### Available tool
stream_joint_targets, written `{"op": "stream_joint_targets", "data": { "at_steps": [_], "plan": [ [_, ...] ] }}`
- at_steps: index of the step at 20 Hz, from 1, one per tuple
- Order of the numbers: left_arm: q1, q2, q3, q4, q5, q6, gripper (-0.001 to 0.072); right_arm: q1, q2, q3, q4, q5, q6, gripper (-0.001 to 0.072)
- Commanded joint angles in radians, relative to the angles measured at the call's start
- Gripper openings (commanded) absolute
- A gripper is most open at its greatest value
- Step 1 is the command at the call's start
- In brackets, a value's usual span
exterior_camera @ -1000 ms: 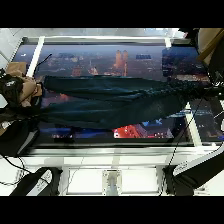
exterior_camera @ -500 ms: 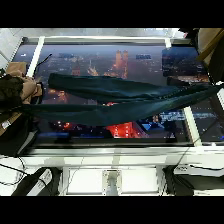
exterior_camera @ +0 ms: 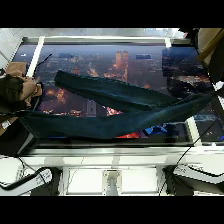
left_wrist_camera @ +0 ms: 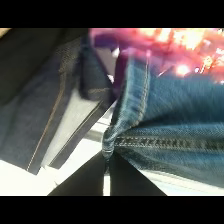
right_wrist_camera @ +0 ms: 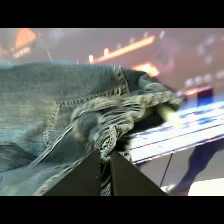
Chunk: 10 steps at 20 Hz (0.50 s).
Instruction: Fold the clothes and pants, and hang the long-sleeved shirts on hangers.
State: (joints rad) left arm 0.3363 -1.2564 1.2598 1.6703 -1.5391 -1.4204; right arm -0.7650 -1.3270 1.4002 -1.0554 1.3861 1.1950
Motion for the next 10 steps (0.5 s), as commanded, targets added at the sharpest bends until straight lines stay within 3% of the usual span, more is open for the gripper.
{"op": "stream_joint_targets", "data": {
  "at_steps": [1,6,10],
  "plan": [
    [-0.067,-0.193,0.026,0.009,0.117,-0.080,0.0012,0.055,-0.035,-0.135,0.003,-0.191,0.060,0.0042],
    [-0.091,-0.278,0.164,0.003,0.415,-0.263,0.0012,0.076,-0.050,-0.121,0.024,-0.479,0.205,0.0041],
    [-0.110,-0.298,0.192,-0.007,0.533,-0.285,0.0012,0.080,-0.067,-0.121,0.022,-0.511,0.229,0.0041]
  ]
}}
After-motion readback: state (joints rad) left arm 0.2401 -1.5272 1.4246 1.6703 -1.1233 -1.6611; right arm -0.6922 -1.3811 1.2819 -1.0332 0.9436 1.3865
